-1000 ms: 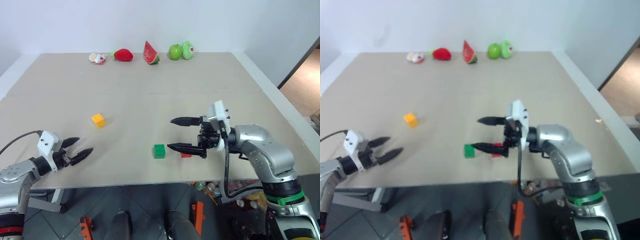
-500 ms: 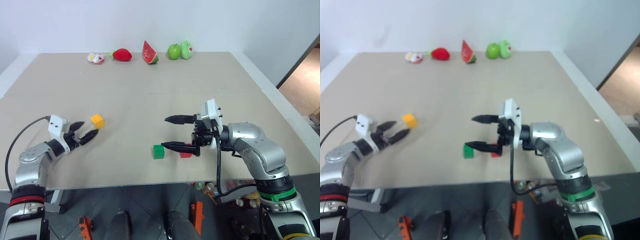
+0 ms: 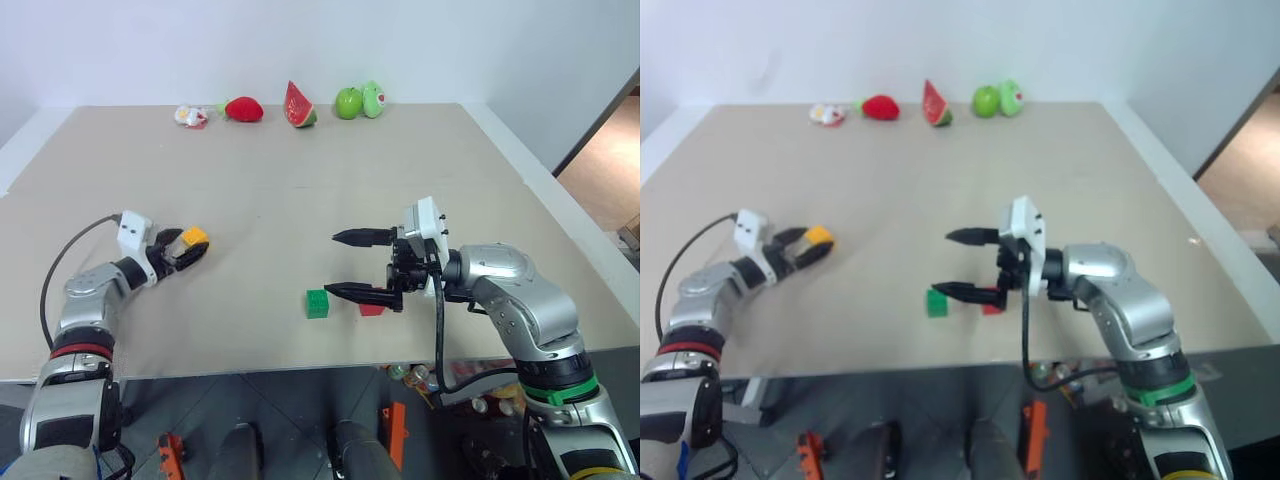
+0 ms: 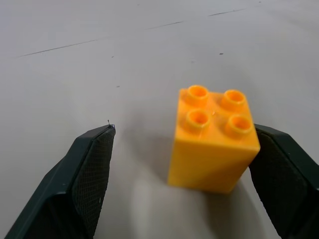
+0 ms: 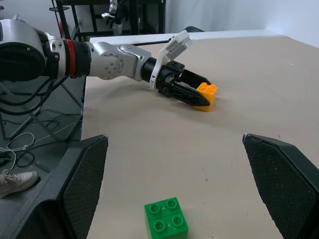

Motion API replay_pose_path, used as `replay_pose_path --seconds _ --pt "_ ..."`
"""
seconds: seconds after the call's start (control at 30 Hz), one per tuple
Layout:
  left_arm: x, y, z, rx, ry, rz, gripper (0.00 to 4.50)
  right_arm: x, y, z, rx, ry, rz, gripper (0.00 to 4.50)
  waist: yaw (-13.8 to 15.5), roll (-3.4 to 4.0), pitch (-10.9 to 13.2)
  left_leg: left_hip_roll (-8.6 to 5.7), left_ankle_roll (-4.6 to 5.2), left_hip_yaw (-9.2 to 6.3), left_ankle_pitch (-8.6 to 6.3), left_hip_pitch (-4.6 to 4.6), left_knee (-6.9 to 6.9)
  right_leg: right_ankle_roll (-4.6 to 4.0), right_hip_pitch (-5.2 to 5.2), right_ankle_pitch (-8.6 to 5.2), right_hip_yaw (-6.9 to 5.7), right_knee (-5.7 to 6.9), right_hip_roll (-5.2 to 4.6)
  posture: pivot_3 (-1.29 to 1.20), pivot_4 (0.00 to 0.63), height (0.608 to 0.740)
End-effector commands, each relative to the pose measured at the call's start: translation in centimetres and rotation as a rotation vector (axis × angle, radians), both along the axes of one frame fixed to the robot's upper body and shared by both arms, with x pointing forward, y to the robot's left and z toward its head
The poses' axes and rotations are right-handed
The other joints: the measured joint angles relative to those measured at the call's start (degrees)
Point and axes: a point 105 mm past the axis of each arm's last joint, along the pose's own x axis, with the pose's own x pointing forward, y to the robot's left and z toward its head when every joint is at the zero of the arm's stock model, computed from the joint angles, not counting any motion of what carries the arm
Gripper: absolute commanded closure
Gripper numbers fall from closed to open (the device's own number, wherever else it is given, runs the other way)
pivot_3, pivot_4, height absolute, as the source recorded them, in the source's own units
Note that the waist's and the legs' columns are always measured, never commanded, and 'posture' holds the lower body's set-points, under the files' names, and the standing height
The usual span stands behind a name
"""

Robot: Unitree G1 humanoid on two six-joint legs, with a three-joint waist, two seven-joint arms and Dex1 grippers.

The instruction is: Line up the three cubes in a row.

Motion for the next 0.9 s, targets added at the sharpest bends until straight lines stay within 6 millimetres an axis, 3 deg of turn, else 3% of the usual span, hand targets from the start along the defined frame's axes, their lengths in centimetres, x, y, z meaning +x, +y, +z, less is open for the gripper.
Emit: replay_pose_path --seconds 0.03,0.17,0.2,0.3,0.43,0.57,0.7,0.9 --pt "0.1 -0.6 0.9 0.006 -0.042 -0.040 1.59 -0.5 -0.3 1.3 0.010 -0.057 -0.002 0.00 0.0 0.00 0.0 0.00 0.00 0.00 0.00 0.00 0.00 0.00 0.00 0.00 0.00 0.00 0.00 0.00 0.150 0.740" --pt "0.0 -0.7 0.7 0.009 -0.039 -0.052 3.01 -0.4 -0.5 1.3 0.008 -0.059 -0.011 0.00 0.0 0.00 0.0 0.00 0.00 -0.01 0.00 0.00 0.00 0.00 0.00 0.00 0.00 0.01 0.01 0.00 0.150 0.740" --pt "0.0 -0.7 0.7 0.009 -0.040 -0.054 3.16 -0.4 -0.5 1.3 0.007 -0.060 -0.013 0.00 0.0 0.00 0.0 0.00 0.00 -0.01 0.00 0.00 0.00 0.00 0.00 0.00 0.00 0.01 0.01 0.00 0.150 0.740" --pt "-0.1 -1.2 1.0 0.037 -0.050 -0.089 3.15 -0.3 -0.6 1.3 0.004 -0.060 -0.016 0.00 0.0 0.00 0.0 0.00 0.00 -0.01 0.00 0.00 0.00 0.00 0.01 0.00 0.00 0.01 0.01 0.00 0.150 0.740" --pt "-1.5 -3.5 1.5 0.116 -0.074 -0.260 3.15 -0.6 -1.4 1.1 -0.029 -0.044 -0.001 0.00 0.0 0.00 0.0 0.00 0.00 -0.02 0.00 -0.02 0.01 0.00 0.01 0.00 0.00 0.01 0.00 0.00 0.150 0.740" --pt "-5.2 -6.3 1.1 0.181 -0.059 -0.492 3.15 -1.1 -2.9 1.1 -0.059 -0.022 0.008 0.00 0.0 0.00 0.0 -0.01 -0.03 0.00 -0.02 -0.02 -0.02 -0.05 0.04 -0.05 0.06 0.01 -0.02 0.00 0.150 0.740" --pt "-9.7 -9.0 0.0 0.206 0.005 -0.696 3.15 -1.5 -4.4 2.4 0.010 0.000 -0.010 0.00 -0.3 0.01 0.0 0.07 -0.05 0.03 -0.04 0.03 -0.12 -0.08 -0.03 -0.11 0.08 0.02 0.01 0.00 0.150 0.740" --pt "-10.5 -11.0 -0.5 0.178 0.025 -0.727 3.15 -1.7 -6.3 3.7 0.089 0.038 -0.059 0.00 0.0 0.02 0.0 0.17 0.00 -0.03 0.00 0.09 -0.03 -0.13 0.08 -0.06 0.04 0.05 0.12 0.00 0.150 0.740"
